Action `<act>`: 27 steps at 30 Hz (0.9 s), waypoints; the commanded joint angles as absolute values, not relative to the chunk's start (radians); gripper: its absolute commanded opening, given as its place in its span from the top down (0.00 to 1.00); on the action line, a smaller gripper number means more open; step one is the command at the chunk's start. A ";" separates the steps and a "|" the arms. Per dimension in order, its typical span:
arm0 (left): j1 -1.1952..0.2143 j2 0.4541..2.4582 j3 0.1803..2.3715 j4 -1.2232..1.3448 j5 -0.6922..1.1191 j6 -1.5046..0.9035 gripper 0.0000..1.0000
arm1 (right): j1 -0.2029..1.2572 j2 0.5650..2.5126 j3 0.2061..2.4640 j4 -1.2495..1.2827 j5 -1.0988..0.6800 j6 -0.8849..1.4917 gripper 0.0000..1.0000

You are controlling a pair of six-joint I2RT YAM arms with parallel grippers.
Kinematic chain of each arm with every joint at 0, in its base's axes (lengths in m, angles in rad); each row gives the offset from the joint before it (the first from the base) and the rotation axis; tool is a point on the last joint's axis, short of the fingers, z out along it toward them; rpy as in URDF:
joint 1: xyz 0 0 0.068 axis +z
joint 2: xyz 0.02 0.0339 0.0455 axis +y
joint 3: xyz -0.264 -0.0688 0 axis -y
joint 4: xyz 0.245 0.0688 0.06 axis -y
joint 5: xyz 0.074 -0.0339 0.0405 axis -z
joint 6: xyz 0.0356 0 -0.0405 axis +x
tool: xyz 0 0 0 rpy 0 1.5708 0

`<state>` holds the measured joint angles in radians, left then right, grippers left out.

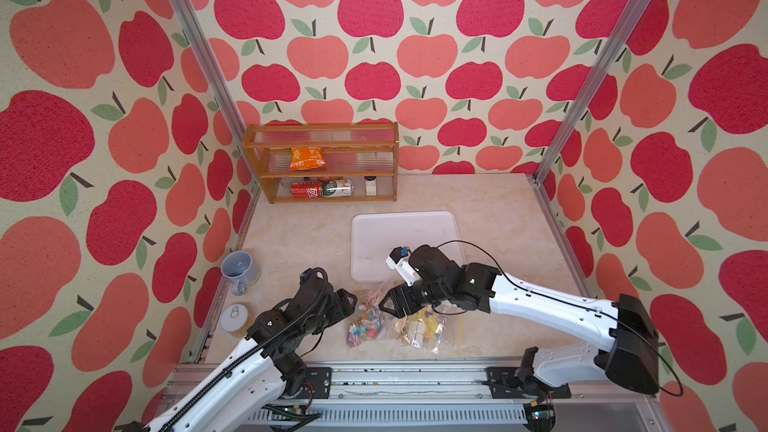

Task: Pour candies out of the ziploc bag
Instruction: Pick up the ziploc bag from the center of the board.

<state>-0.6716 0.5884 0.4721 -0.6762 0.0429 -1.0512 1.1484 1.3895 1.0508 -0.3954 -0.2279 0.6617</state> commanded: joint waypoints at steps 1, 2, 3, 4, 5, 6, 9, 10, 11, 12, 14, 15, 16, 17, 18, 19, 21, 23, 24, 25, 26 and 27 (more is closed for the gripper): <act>-0.665 0.560 0.434 -0.641 0.070 -1.104 0.18 | 1.154 1.448 1.085 -0.345 -0.244 0.695 0.37; -0.664 0.552 0.429 -0.643 0.071 -1.104 0.18 | 1.155 1.471 1.095 -0.351 -0.245 0.695 0.42; -0.665 0.542 0.425 -0.649 0.068 -1.106 0.18 | 1.155 1.490 1.102 -0.359 -0.243 0.696 0.48; -0.663 0.535 0.422 -0.653 0.065 -1.106 0.18 | 1.155 1.501 1.107 -0.366 -0.240 0.695 0.55; -0.662 0.526 0.419 -0.657 0.064 -1.107 0.18 | 1.156 1.507 1.108 -0.372 -0.232 0.695 0.71; -0.662 0.517 0.415 -0.657 0.064 -1.106 0.18 | 1.155 1.505 1.105 -0.377 -0.217 0.697 0.92; -0.661 0.504 0.405 -0.648 0.069 -1.108 0.19 | 1.156 1.453 1.098 -0.417 -0.147 0.684 1.00; -0.660 0.504 0.402 -0.640 0.072 -1.108 0.19 | 1.157 1.424 1.096 -0.428 -0.118 0.676 1.00; -0.660 0.505 0.399 -0.631 0.075 -1.108 0.19 | 1.155 1.385 1.086 -0.435 -0.085 0.671 1.00; -0.660 0.509 0.395 -0.619 0.079 -1.108 0.20 | 1.149 1.348 1.073 -0.443 -0.051 0.665 1.00; -0.660 0.524 0.384 -0.588 0.090 -1.108 0.20 | 1.120 1.292 1.039 -0.458 -0.030 0.665 1.00; -0.660 0.537 0.379 -0.570 0.094 -1.108 0.20 | 1.096 1.275 1.014 -0.458 -0.047 0.670 1.00; -0.660 0.552 0.375 -0.554 0.099 -1.108 0.20 | 1.078 1.266 0.990 -0.454 -0.067 0.677 1.00; -0.660 0.569 0.371 -0.536 0.105 -1.109 0.20 | 1.063 1.258 0.962 -0.440 -0.090 0.685 1.00; -0.660 0.588 0.370 -0.516 0.111 -1.105 0.20 | 1.056 1.255 0.936 -0.425 -0.108 0.690 1.00; -0.661 0.603 0.370 -0.502 0.118 -1.102 0.21 | 1.054 1.256 0.922 -0.415 -0.115 0.694 1.00; -0.660 0.632 0.369 -0.469 0.130 -1.096 0.21 | 1.051 1.266 0.891 -0.403 -0.120 0.699 1.00; -0.660 0.649 0.362 -0.433 0.136 -1.096 0.21 | 1.046 1.271 0.868 -0.390 -0.131 0.705 1.00; -0.659 0.655 0.358 -0.410 0.138 -1.095 0.21 | 1.045 1.272 0.857 -0.385 -0.137 0.708 1.00; -0.658 0.662 0.353 -0.389 0.140 -1.095 0.21 | 1.045 1.269 0.851 -0.385 -0.135 0.710 1.00; -0.658 0.670 0.350 -0.367 0.142 -1.095 0.22 | 1.045 1.263 0.843 -0.385 -0.134 0.711 1.00; -0.658 0.680 0.349 -0.348 0.143 -1.094 0.22 | 1.044 1.255 0.836 -0.384 -0.133 0.713 1.00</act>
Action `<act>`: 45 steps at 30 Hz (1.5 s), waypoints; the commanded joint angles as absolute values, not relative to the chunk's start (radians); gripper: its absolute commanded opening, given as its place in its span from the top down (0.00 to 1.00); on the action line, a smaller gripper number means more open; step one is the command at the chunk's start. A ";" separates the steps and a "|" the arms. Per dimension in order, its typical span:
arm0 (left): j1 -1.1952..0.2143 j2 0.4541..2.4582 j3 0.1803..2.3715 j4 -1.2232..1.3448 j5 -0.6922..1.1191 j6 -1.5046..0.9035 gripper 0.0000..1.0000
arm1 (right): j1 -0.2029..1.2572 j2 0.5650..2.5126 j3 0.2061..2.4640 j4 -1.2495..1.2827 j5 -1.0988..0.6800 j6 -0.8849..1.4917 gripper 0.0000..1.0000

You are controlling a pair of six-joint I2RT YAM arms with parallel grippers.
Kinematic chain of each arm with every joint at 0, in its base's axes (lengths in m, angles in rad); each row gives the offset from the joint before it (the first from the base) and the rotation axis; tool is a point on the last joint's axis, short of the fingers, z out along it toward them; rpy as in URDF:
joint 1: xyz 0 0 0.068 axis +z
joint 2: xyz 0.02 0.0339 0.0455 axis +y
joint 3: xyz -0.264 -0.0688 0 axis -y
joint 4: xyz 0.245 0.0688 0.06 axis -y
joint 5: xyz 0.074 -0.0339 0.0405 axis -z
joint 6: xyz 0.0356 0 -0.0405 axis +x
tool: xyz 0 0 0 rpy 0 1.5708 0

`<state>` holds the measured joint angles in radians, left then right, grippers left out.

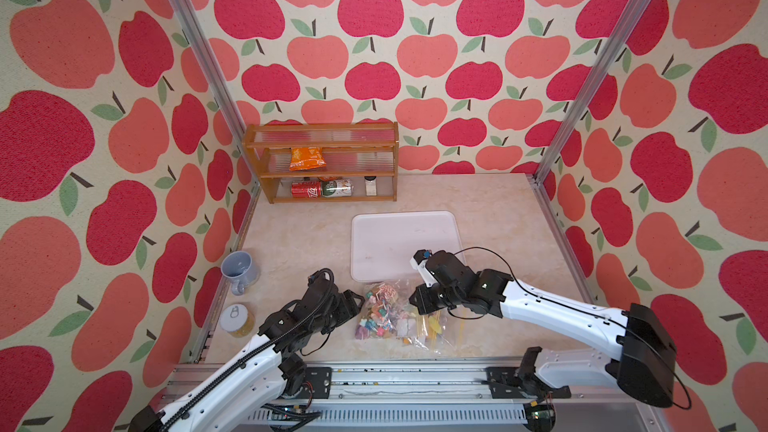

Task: Pour candies out of the ziploc bag
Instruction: Pick up the ziploc bag from the center of the board.

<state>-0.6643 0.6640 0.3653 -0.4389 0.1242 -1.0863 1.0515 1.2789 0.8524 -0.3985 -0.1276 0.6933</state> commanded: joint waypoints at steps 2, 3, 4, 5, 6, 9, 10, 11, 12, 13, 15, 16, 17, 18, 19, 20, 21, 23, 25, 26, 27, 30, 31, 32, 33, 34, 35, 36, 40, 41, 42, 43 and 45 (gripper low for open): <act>-0.659 0.706 0.347 -0.320 0.144 -1.090 0.23 | 1.045 1.238 0.830 -0.388 -0.133 0.713 1.00; -0.659 0.724 0.346 -0.306 0.146 -1.088 0.24 | 1.045 1.228 0.830 -0.391 -0.131 0.713 1.00; -0.658 0.742 0.344 -0.289 0.149 -1.085 0.25 | 1.045 1.222 0.829 -0.395 -0.128 0.711 1.00; -0.657 0.765 0.341 -0.269 0.157 -1.083 0.27 | 1.045 1.214 0.830 -0.401 -0.123 0.710 1.00; -0.656 0.788 0.339 -0.243 0.169 -1.084 0.29 | 1.045 1.210 0.833 -0.408 -0.118 0.707 1.00; -0.656 0.854 0.345 -0.180 0.209 -1.077 0.35 | 1.044 1.204 0.838 -0.414 -0.114 0.702 1.00; -0.656 0.869 0.349 -0.172 0.213 -1.073 0.37 | 1.045 1.203 0.837 -0.414 -0.114 0.701 1.00; -0.656 0.883 0.352 -0.165 0.216 -1.070 0.41 | 1.045 1.203 0.835 -0.414 -0.112 0.702 1.00; -0.656 0.893 0.355 -0.161 0.217 -1.068 0.44 | 1.045 1.203 0.834 -0.414 -0.113 0.702 1.00; -0.655 0.901 0.356 -0.152 0.222 -1.068 0.46 | 1.045 1.200 0.833 -0.415 -0.110 0.702 1.00; -0.655 0.917 0.351 -0.120 0.239 -1.070 0.52 | 1.042 1.200 0.830 -0.414 -0.107 0.702 1.00; -0.655 0.924 0.350 -0.111 0.246 -1.072 0.53 | 1.042 1.200 0.828 -0.414 -0.109 0.703 1.00; -0.655 0.934 0.347 -0.103 0.254 -1.072 0.55 | 1.040 1.198 0.827 -0.414 -0.107 0.702 1.00; -0.655 0.941 0.345 -0.096 0.259 -1.074 0.57 | 1.039 1.197 0.827 -0.413 -0.107 0.702 1.00; -0.655 0.948 0.339 -0.087 0.263 -1.078 0.60 | 1.039 1.196 0.828 -0.413 -0.105 0.703 1.00; -0.655 0.951 0.331 -0.073 0.266 -1.083 0.64 | 1.036 1.195 0.830 -0.413 -0.105 0.702 1.00; -0.655 0.953 0.322 -0.056 0.270 -1.088 0.66 | 1.035 1.195 0.829 -0.413 -0.105 0.702 1.00; -0.655 0.953 0.314 -0.022 0.276 -1.102 0.73 | 1.034 1.196 0.830 -0.411 -0.106 0.702 1.00; -0.655 0.954 0.282 -0.006 0.279 -1.106 0.80 | 1.034 1.199 0.832 -0.412 -0.107 0.702 1.00; -0.655 0.954 0.282 -0.011 0.281 -1.105 0.84 | 1.034 1.200 0.832 -0.410 -0.108 0.703 1.00; -0.656 0.954 0.283 -0.013 0.281 -1.103 0.89 | 1.034 1.200 0.831 -0.407 -0.108 0.701 1.00; -0.657 0.948 0.282 -0.026 0.278 -1.101 1.00 | 1.034 1.203 0.833 -0.402 -0.108 0.703 1.00; -0.657 0.944 0.282 -0.034 0.276 -1.100 1.00 | 1.034 1.204 0.832 -0.400 -0.109 0.703 1.00; -0.657 0.939 0.281 -0.043 0.273 -1.100 1.00 | 1.034 1.205 0.832 -0.397 -0.112 0.704 1.00; -0.657 0.931 0.282 -0.053 0.268 -1.099 1.00 | 1.033 1.203 0.833 -0.396 -0.112 0.704 1.00; -0.657 0.918 0.282 -0.067 0.262 -1.099 1.00 | 1.034 1.203 0.835 -0.396 -0.115 0.702 1.00; -0.656 0.903 0.282 -0.084 0.257 -1.097 1.00 | 1.034 1.200 0.837 -0.395 -0.118 0.701 1.00; -0.654 0.886 0.283 -0.100 0.254 -1.096 1.00 | 1.034 1.197 0.841 -0.397 -0.120 0.697 1.00; -0.634 0.796 0.279 -0.190 0.252 -1.099 0.42 | 1.034 1.175 0.850 -0.415 -0.117 0.682 1.00; -0.631 0.775 0.269 -0.198 0.259 -1.098 0.25 | 1.034 1.168 0.851 -0.419 -0.114 0.679 1.00; -0.631 0.759 0.259 -0.195 0.265 -1.099 0.21 | 1.033 1.164 0.851 -0.422 -0.112 0.677 1.00; -0.631 0.745 0.243 -0.186 0.274 -1.098 0.19 | 1.033 1.161 0.851 -0.423 -0.108 0.676 1.00; -0.632 0.736 0.216 -0.156 0.294 -1.103 0.18 | 1.032 1.156 0.853 -0.422 -0.105 0.675 1.00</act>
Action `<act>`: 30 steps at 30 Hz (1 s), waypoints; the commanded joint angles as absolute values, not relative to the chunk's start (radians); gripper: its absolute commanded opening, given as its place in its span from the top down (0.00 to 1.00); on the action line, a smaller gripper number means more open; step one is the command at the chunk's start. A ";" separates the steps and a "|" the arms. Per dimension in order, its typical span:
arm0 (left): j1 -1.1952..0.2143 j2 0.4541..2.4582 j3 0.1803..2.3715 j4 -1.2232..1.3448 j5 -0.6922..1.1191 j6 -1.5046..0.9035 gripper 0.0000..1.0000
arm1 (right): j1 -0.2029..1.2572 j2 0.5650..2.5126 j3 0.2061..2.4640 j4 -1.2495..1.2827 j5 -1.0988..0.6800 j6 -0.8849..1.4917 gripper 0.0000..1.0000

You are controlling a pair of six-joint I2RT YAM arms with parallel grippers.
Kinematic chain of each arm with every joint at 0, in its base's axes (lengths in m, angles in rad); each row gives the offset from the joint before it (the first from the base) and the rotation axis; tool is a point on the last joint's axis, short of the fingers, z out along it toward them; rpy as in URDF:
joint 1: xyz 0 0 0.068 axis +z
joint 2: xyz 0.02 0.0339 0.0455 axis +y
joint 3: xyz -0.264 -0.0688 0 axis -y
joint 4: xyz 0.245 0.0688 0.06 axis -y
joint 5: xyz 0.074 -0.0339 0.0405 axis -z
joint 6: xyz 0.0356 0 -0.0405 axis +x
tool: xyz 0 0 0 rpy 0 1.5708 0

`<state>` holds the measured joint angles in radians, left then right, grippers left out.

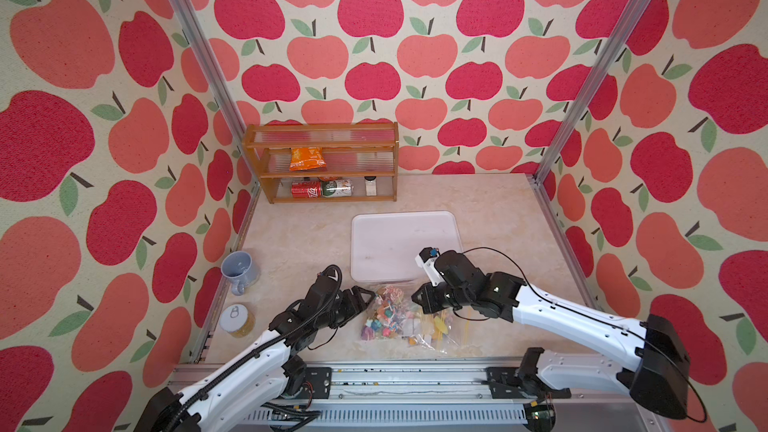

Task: Pour candies out of the ziploc bag
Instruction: Pick up the ziploc bag from the center of the board.

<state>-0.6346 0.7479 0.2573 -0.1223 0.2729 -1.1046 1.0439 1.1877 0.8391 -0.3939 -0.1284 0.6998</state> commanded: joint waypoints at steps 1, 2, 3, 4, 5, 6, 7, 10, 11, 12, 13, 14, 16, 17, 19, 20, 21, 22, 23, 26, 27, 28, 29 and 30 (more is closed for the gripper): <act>-0.634 0.739 0.206 -0.139 0.303 -1.106 0.19 | 1.032 1.157 0.854 -0.420 -0.103 0.675 1.00; -0.636 0.744 0.197 -0.127 0.309 -1.106 0.19 | 1.032 1.157 0.856 -0.417 -0.103 0.674 1.00; -0.636 0.752 0.194 -0.118 0.311 -1.105 0.19 | 1.032 1.158 0.857 -0.416 -0.103 0.675 1.00; -0.637 0.761 0.189 -0.103 0.318 -1.102 0.19 | 1.032 1.159 0.859 -0.415 -0.104 0.675 1.00; -0.638 0.772 0.184 -0.082 0.326 -1.099 0.20 | 1.032 1.160 0.861 -0.414 -0.105 0.674 1.00; -0.640 0.783 0.181 -0.058 0.335 -1.098 0.21 | 1.032 1.161 0.862 -0.414 -0.105 0.675 1.00; -0.644 0.799 0.178 -0.028 0.345 -1.097 0.22 | 1.032 1.164 0.864 -0.413 -0.104 0.675 1.00; -0.661 0.863 0.185 0.023 0.363 -1.091 0.25 | 1.032 1.170 0.864 -0.408 -0.103 0.676 1.00; -0.665 0.892 0.185 0.048 0.373 -1.092 0.25 | 1.032 1.173 0.864 -0.405 -0.106 0.678 1.00; -0.671 0.917 0.186 0.076 0.385 -1.094 0.26 | 1.032 1.176 0.864 -0.402 -0.107 0.678 1.00; -0.676 0.948 0.185 0.105 0.394 -1.097 0.27 | 1.032 1.179 0.865 -0.401 -0.108 0.679 1.00; -0.683 0.977 0.187 0.134 0.401 -1.100 0.29 | 1.032 1.183 0.866 -0.400 -0.109 0.679 1.00; -0.693 1.024 0.196 0.166 0.405 -1.105 0.34 | 1.032 1.187 0.869 -0.397 -0.111 0.680 1.00; -0.698 1.046 0.200 0.179 0.404 -1.106 0.37 | 1.032 1.187 0.871 -0.396 -0.111 0.679 1.00; -0.703 1.076 0.208 0.202 0.409 -1.108 0.43 | 1.032 1.189 0.873 -0.396 -0.110 0.678 1.00; -0.706 1.083 0.213 0.206 0.412 -1.108 0.47 | 1.032 1.189 0.874 -0.395 -0.108 0.678 1.00; -0.709 1.085 0.217 0.212 0.413 -1.105 0.51 | 1.032 1.187 0.873 -0.394 -0.109 0.677 1.00; -0.710 1.113 0.222 0.212 0.413 -1.104 0.56 | 1.032 1.187 0.874 -0.394 -0.107 0.676 1.00; -0.712 1.119 0.224 0.212 0.413 -1.103 0.60 | 1.032 1.187 0.873 -0.392 -0.106 0.676 1.00; -0.714 1.132 0.223 0.218 0.411 -1.102 0.75 | 1.031 1.186 0.873 -0.387 -0.107 0.675 1.00; -0.715 1.133 0.224 0.218 0.410 -1.101 0.78 | 1.031 1.185 0.874 -0.387 -0.108 0.673 1.00; -0.717 1.135 0.222 0.219 0.409 -1.103 0.83 | 1.031 1.183 0.873 -0.387 -0.108 0.672 1.00; -0.718 1.133 0.221 0.217 0.405 -1.104 0.85 | 1.031 1.181 0.873 -0.388 -0.107 0.671 1.00; -0.718 1.132 0.221 0.215 0.404 -1.105 0.87 | 1.029 1.179 0.874 -0.387 -0.106 0.670 1.00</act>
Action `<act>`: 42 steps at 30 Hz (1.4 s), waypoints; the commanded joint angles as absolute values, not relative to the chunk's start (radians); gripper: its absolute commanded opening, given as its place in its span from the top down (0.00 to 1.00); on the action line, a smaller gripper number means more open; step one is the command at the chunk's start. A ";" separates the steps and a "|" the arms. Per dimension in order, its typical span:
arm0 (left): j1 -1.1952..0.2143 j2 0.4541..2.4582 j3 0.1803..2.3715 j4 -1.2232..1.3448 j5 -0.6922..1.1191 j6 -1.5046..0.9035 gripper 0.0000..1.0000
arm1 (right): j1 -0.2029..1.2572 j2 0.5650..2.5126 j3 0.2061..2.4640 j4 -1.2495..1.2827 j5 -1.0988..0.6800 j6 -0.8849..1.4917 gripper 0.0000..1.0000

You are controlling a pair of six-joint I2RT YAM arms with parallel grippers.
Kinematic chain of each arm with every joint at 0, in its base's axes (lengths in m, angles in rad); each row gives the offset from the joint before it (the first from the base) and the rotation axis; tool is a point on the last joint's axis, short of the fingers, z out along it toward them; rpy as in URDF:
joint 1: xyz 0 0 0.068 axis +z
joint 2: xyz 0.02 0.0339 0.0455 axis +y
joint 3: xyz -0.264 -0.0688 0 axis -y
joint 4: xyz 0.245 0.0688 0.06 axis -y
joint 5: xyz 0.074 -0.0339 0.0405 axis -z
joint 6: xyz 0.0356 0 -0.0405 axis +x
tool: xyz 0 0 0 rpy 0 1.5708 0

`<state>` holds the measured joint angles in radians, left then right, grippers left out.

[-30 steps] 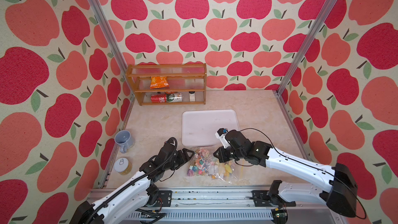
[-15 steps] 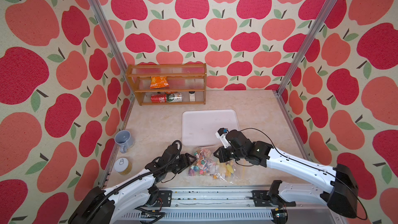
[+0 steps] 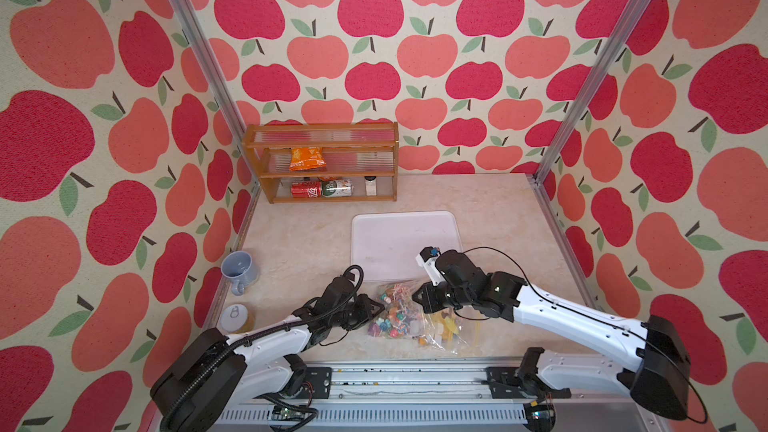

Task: Pour candies out of the ziploc bag
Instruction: Pick up the ziploc bag from the center of the board.

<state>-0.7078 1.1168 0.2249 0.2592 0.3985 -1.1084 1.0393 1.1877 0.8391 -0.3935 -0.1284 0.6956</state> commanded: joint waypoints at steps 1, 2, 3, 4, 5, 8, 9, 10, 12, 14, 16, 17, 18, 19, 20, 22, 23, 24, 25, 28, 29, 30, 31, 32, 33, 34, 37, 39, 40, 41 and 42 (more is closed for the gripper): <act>-0.717 1.127 0.221 0.211 0.400 -1.105 0.90 | 1.029 1.176 0.873 -0.388 -0.107 0.670 1.00; -0.717 1.122 0.221 0.203 0.397 -1.105 0.92 | 1.029 1.174 0.873 -0.388 -0.107 0.669 1.00; -0.716 1.114 0.222 0.194 0.394 -1.104 0.95 | 1.028 1.170 0.872 -0.388 -0.106 0.669 1.00; -0.718 1.100 0.224 0.178 0.388 -1.101 0.98 | 1.028 1.169 0.871 -0.388 -0.105 0.667 1.00; -0.715 1.094 0.230 0.157 0.381 -1.097 1.00 | 1.028 1.169 0.874 -0.388 -0.104 0.664 1.00; -0.707 0.996 0.246 0.083 0.363 -1.087 1.00 | 1.025 1.173 0.888 -0.393 -0.108 0.653 1.00; -0.703 0.963 0.251 0.053 0.354 -1.082 1.00 | 1.025 1.177 0.897 -0.397 -0.107 0.647 1.00; -0.699 0.922 0.258 0.019 0.342 -1.077 1.00 | 1.024 1.183 0.909 -0.401 -0.106 0.639 1.00; -0.684 0.843 0.268 -0.043 0.326 -1.072 1.00 | 1.021 1.197 0.937 -0.409 -0.107 0.623 1.00; -0.666 0.759 0.277 -0.104 0.308 -1.069 1.00 | 1.017 1.217 0.966 -0.412 -0.113 0.605 1.00; -0.650 0.694 0.281 -0.143 0.288 -1.067 1.00 | 1.013 1.239 0.995 -0.413 -0.121 0.590 1.00; -0.640 0.667 0.282 -0.156 0.283 -1.065 1.00 | 1.012 1.252 1.009 -0.411 -0.125 0.583 1.00; -0.631 0.647 0.282 -0.166 0.277 -1.063 1.00 | 1.011 1.263 1.020 -0.411 -0.128 0.578 1.00; -0.620 0.631 0.279 -0.171 0.276 -1.059 1.00 | 1.009 1.274 1.030 -0.410 -0.132 0.572 1.00; -0.610 0.620 0.279 -0.177 0.274 -1.055 1.00 | 1.009 1.284 1.039 -0.407 -0.133 0.568 1.00; -0.589 0.621 0.282 -0.178 0.282 -1.048 1.00 | 1.005 1.298 1.054 -0.405 -0.137 0.561 1.00; -0.580 0.628 0.282 -0.175 0.287 -1.043 1.00 | 1.003 1.304 1.060 -0.403 -0.137 0.558 1.00; -0.573 0.636 0.282 -0.171 0.291 -1.040 1.00 | 1.001 1.306 1.065 -0.401 -0.140 0.556 1.00; -0.567 0.649 0.282 -0.163 0.294 -1.036 1.00 | 0.998 1.309 1.068 -0.398 -0.141 0.554 1.00; -0.552 0.681 0.287 -0.138 0.297 -1.026 1.00 | 0.983 1.322 1.080 -0.391 -0.153 0.545 1.00; -0.546 0.691 0.291 -0.131 0.299 -1.020 1.00 | 0.977 1.328 1.087 -0.393 -0.156 0.539 1.00; -0.538 0.699 0.295 -0.127 0.301 -1.015 1.00 | 0.972 1.334 1.095 -0.394 -0.160 0.533 1.00; -0.529 0.708 0.300 -0.122 0.302 -1.010 1.00 | 0.964 1.341 1.106 -0.398 -0.166 0.524 1.00; -0.520 0.716 0.300 -0.118 0.305 -1.002 1.00 | 0.957 1.349 1.119 -0.404 -0.171 0.515 1.00; -0.509 0.724 0.333 -0.115 0.309 -0.998 1.00 | 0.949 1.356 1.129 -0.407 -0.175 0.505 1.00; -0.497 0.733 0.343 -0.107 0.313 -0.993 1.00 | 0.937 1.363 1.141 -0.413 -0.181 0.498 1.00; -0.463 0.768 0.370 -0.090 0.331 -0.976 1.00 | 0.906 1.385 1.179 -0.420 -0.206 0.475 1.00; -0.440 0.800 0.385 -0.073 0.352 -0.966 1.00 | 0.888 1.399 1.205 -0.428 -0.220 0.457 1.00; -0.430 0.819 0.395 -0.061 0.359 -0.960 1.00 | 0.877 1.408 1.218 -0.432 -0.226 0.449 1.00; -0.423 0.841 0.407 -0.052 0.364 -0.955 1.00 | 0.867 1.417 1.229 -0.434 -0.235 0.441 1.00; -0.417 0.863 0.417 -0.042 0.367 -0.949 1.00 | 0.858 1.425 1.238 -0.431 -0.244 0.432 1.00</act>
